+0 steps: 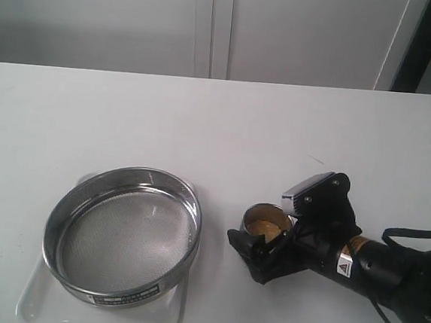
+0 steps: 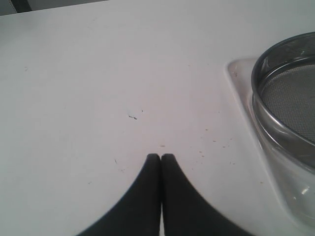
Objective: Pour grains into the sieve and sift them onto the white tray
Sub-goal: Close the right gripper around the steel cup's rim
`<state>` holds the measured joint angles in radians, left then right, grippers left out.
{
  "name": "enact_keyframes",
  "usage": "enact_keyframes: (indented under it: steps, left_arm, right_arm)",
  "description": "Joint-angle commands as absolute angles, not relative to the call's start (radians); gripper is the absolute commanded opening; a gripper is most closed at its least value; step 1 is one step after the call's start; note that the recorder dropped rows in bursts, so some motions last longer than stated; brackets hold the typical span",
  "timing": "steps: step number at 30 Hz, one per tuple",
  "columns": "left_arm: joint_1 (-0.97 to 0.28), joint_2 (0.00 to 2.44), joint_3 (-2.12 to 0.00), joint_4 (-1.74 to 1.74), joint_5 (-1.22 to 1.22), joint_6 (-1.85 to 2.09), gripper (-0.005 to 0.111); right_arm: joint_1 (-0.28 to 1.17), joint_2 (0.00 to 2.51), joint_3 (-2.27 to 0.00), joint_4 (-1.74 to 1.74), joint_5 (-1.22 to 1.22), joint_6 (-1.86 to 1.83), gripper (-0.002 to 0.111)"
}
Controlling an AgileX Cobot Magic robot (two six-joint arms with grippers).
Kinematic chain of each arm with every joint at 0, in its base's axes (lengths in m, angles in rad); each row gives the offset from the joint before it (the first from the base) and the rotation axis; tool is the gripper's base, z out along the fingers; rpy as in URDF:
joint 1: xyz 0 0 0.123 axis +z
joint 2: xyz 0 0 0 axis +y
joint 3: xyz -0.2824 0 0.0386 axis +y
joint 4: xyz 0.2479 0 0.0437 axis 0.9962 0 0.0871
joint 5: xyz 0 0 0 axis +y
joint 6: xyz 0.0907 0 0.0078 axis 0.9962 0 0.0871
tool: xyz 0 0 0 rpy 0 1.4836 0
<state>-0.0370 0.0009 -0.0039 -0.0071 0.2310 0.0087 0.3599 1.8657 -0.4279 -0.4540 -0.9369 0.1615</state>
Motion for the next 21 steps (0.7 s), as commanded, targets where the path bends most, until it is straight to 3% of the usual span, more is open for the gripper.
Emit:
enact_keyframes:
  steps: [1,8,14,17,21]
  left_arm:
    - [-0.042,0.0,0.0,-0.018,0.233,0.0,0.0]
    - [-0.042,0.0,0.0,-0.018,0.233,0.0,0.0]
    - [-0.042,0.0,0.0,-0.018,0.233,0.0,0.0]
    - [-0.042,0.0,0.0,-0.018,0.233,0.0,0.0]
    - [-0.042,0.0,0.0,-0.018,0.233,0.0,0.0]
  right_arm:
    - [0.359,1.896,-0.441,-0.461,-0.944,0.118,0.104]
    - [0.359,1.94,-0.467,-0.463,-0.948,0.117,0.101]
    - [0.359,1.946,-0.469,-0.463,-0.95,0.117,0.093]
    - [0.359,1.946,-0.469,-0.463,-0.944,0.117,0.083]
    - [0.359,1.946,-0.469,-0.463,-0.942,0.117,0.052]
